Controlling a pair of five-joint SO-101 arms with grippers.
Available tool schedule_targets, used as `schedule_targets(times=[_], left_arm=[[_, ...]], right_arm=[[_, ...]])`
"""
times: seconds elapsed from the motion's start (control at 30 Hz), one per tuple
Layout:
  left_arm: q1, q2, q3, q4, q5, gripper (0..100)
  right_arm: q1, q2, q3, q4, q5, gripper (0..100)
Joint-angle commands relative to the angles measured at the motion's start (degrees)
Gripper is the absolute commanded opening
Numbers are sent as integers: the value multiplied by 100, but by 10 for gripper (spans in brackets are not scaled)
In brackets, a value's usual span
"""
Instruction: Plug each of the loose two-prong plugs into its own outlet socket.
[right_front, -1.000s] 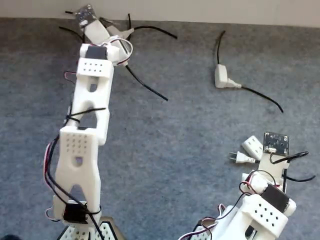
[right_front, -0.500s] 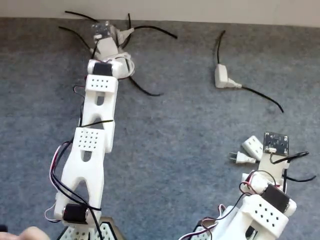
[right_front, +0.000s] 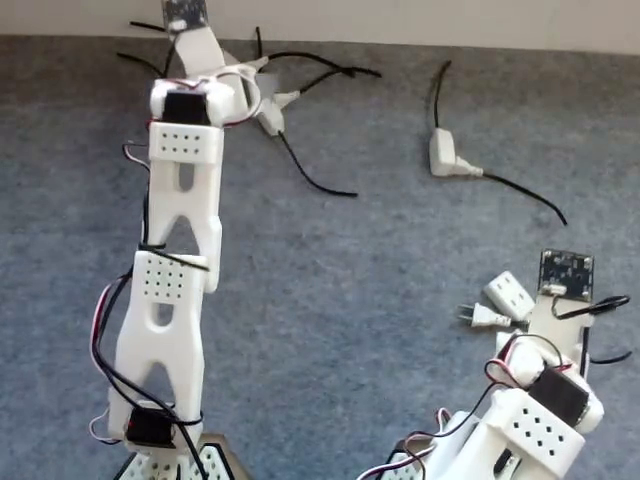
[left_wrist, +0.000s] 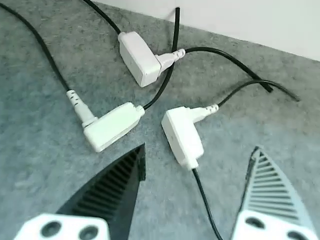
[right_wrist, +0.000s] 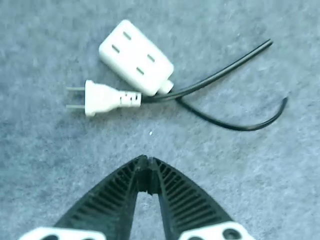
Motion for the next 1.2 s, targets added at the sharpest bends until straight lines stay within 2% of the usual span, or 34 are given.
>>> schedule_targets(times=[0.0, 0.07, 0.13, 0.27, 0.33, 0.47, 0.6, 0.8, 0.9, 1.03, 1.17], left_arm=[[-48, -892, -251, 721, -26, 319], [-48, -998, -251, 1002, -26, 319], [-31, -1024, -251, 1310, -26, 319], [57, -1007, -207, 1908, -26, 319], [101, -971, -40, 2075, -18, 319], [251, -752, 690, 2075, 0, 319], [356, -462, 971, 2075, 18, 319], [374, 154, 963, 1714, 721, 319], [295, 382, 963, 1407, 765, 319], [110, 549, 963, 1055, 800, 319], [75, 549, 963, 941, 800, 319]], right_arm=[[84, -4, -699, 207, 53, 13], [57, -4, -1077, 435, 18, 13], [48, 4, -1525, 576, -343, 18], [4, 22, -2149, 725, -1213, 117], [-233, 251, -2176, 716, -1240, 157], [-725, 1446, -2185, 470, -571, 163], [-769, 2747, -2229, -303, 316, 165], [-804, 4338, -2607, -1165, 1741, 166], [-866, 5068, -3125, -1130, 2435, 166], [-989, 5903, -3864, -453, 3305, 166], [-1174, 6615, -4681, 145, 3508, 167]])
